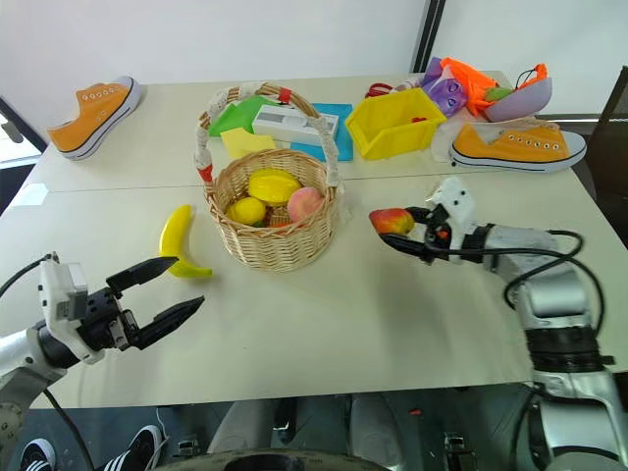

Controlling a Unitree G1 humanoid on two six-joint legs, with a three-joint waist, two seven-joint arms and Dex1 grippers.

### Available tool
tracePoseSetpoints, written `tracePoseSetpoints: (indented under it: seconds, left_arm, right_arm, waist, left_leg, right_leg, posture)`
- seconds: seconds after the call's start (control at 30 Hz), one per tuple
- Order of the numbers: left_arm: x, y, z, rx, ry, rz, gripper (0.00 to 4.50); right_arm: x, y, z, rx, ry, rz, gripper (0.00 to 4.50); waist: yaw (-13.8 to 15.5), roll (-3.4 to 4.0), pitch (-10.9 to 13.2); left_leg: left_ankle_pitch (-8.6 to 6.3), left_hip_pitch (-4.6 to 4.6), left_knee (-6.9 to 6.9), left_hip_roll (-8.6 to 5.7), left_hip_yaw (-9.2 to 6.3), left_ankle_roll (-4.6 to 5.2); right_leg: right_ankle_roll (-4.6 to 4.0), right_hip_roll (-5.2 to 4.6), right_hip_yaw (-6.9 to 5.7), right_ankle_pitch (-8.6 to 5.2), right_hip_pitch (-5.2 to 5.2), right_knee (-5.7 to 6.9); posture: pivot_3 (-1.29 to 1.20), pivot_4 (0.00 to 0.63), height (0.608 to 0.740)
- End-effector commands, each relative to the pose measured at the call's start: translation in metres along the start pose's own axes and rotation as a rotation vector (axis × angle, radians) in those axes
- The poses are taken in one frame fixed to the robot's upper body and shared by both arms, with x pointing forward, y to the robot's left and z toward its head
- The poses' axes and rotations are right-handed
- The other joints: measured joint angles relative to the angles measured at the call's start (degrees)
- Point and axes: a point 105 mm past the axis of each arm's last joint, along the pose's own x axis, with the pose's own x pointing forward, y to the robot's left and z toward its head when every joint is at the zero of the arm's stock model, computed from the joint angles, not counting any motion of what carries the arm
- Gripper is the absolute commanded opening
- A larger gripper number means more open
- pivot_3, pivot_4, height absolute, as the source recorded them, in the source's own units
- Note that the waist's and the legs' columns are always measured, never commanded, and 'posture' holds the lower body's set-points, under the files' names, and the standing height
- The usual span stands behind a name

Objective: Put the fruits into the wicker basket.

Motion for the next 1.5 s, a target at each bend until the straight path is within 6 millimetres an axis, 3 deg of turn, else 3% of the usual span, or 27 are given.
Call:
tracePoseSetpoints:
  seconds: [0.03,0.17,0.23,0.37,0.43,0.47,0.57,0.7,0.8,0.93,1.03,1.2,1.5]
  left_arm:
    - [-0.012,0.014,0.009,0.037,-0.053,0.082,4.5]
    - [-0.013,0.021,0.011,0.047,-0.077,0.125,4.5]
    - [-0.012,0.027,0.012,0.062,-0.087,0.152,4.5]
    - [-0.008,0.027,0.01,0.072,-0.094,0.174,4.5]
    - [-0.006,0.026,0.009,0.073,-0.095,0.192,4.5]
    - [-0.006,0.026,0.008,0.073,-0.095,0.197,4.5]
    - [-0.007,0.027,0.006,0.073,-0.088,0.224,4.5]
    - [-0.013,0.04,-0.003,0.069,-0.056,0.321,4.5]
    - [-0.022,0.057,-0.009,0.123,-0.013,0.447,4.5]
    - [-0.024,0.075,-0.013,0.077,0.018,0.566,4.5]
    - [-0.016,0.09,-0.016,0.038,0.031,0.693,4.5]
    - [0.007,0.098,-0.019,-0.052,0.018,0.761,4.5]
    - [0.035,0.093,-0.05,-0.165,0.19,0.764,4.5]
  right_arm:
    - [0.002,0.056,0.066,-0.062,-0.198,0.244,3.45]
    - [0.051,0.081,0.097,-0.169,-0.285,0.249,3.45]
    - [0.076,0.08,0.106,-0.21,-0.32,0.184,3.45]
    - [0.111,0.073,0.107,-0.273,-0.329,0.059,3.45]
    - [0.119,0.071,0.105,-0.266,-0.328,0.035,3.45]
    - [0.12,0.074,0.105,-0.249,-0.335,0.061,3.69]
    - [0.12,0.07,0.103,-0.262,-0.323,0.055,4.45]
    - [0.113,0.07,0.104,-0.24,-0.337,0.077,4.45]
    - [0.081,0.075,0.111,-0.209,-0.385,0.193,4.45]
    - [0.046,0.089,0.077,-0.326,-0.198,0.36,4.45]
    - [0.035,0.091,0.058,-0.411,-0.077,0.412,4.45]
    - [0.033,0.096,0.05,-0.486,-0.026,0.443,4.45]
    - [0.036,0.09,0.049,-0.466,-0.045,0.411,4.45]
  waist:
    - [-0.47,0.0,0.0]
    - [-1.46,-0.04,-0.01]
    - [-1.5,-0.08,-0.03]
    - [-1.06,-0.19,-0.08]
    - [-1.03,-0.21,-0.1]
    - [-0.97,-0.21,-0.1]
    - [-0.9,-0.21,-0.1]
    - [-1.22,-0.2,-0.09]
    - [-1.13,-0.21,-0.09]
    - [0.07,-0.26,-0.09]
    - [-0.07,-0.26,-0.09]
    - [-0.34,-0.28,-0.11]
    - [0.12,-0.38,-0.08]
  left_leg:
    - [0.0,0.02,-0.02,0.03,0.0,0.01]
    - [0.0,0.06,-0.04,0.09,0.0,0.0]
    - [0.0,0.04,0.01,0.08,0.0,-0.01]
    - [0.0,-0.05,0.04,-0.06,0.0,-0.01]
    - [-0.02,-0.05,0.03,-0.13,0.0,0.01]
    - [-0.02,-0.05,0.02,-0.14,0.01,0.01]
    - [-0.02,-0.06,-0.04,-0.13,0.01,0.01]
    - [-0.01,-0.05,-0.12,-0.13,0.01,0.0]
    - [-0.01,-0.05,-0.14,-0.13,0.01,0.01]
    - [-0.02,-0.06,-0.14,-0.13,0.0,0.03]
    - [-0.03,-0.05,-0.14,-0.11,0.0,0.04]
    - [-0.02,-0.04,0.0,-0.09,0.01,0.05]
    - [-0.02,-0.05,0.06,-0.09,0.01,0.05]
  right_leg:
    - [0.03,0.01,0.0,0.01,-0.03,0.03]
    - [-0.01,0.08,0.01,0.0,-0.03,0.08]
    - [-0.02,0.08,0.02,0.0,-0.14,0.12]
    - [0.08,-0.04,0.01,0.05,-0.33,0.04]
    - [0.14,-0.1,0.0,0.08,-0.33,0.02]
    - [0.16,-0.11,0.0,0.09,-0.34,0.02]
    - [0.17,-0.11,-0.01,0.1,-0.36,0.04]
    - [0.17,-0.11,-0.02,0.1,-0.36,0.05]
    - [0.18,-0.11,-0.02,0.1,-0.33,0.04]
    - [0.18,-0.11,-0.04,0.1,-0.3,-0.07]
    - [0.16,-0.12,-0.04,0.08,-0.16,-0.08]
    - [0.2,-0.1,-0.04,0.11,-0.09,0.02]
    - [0.22,-0.1,-0.08,0.12,-0.08,0.06]
  posture:
    - [0.0,0.15,0.74]
    - [0.0,0.15,0.74]
    - [0.0,0.15,0.74]
    - [0.0,0.15,0.74]
    - [0.0,0.15,0.74]
    - [0.0,0.15,0.74]
    - [0.0,0.15,0.74]
    - [0.0,0.15,0.74]
    - [0.0,0.15,0.74]
    - [0.0,0.15,0.74]
    - [0.0,0.15,0.74]
    - [0.0,0.15,0.74]
    - [0.0,0.15,0.74]
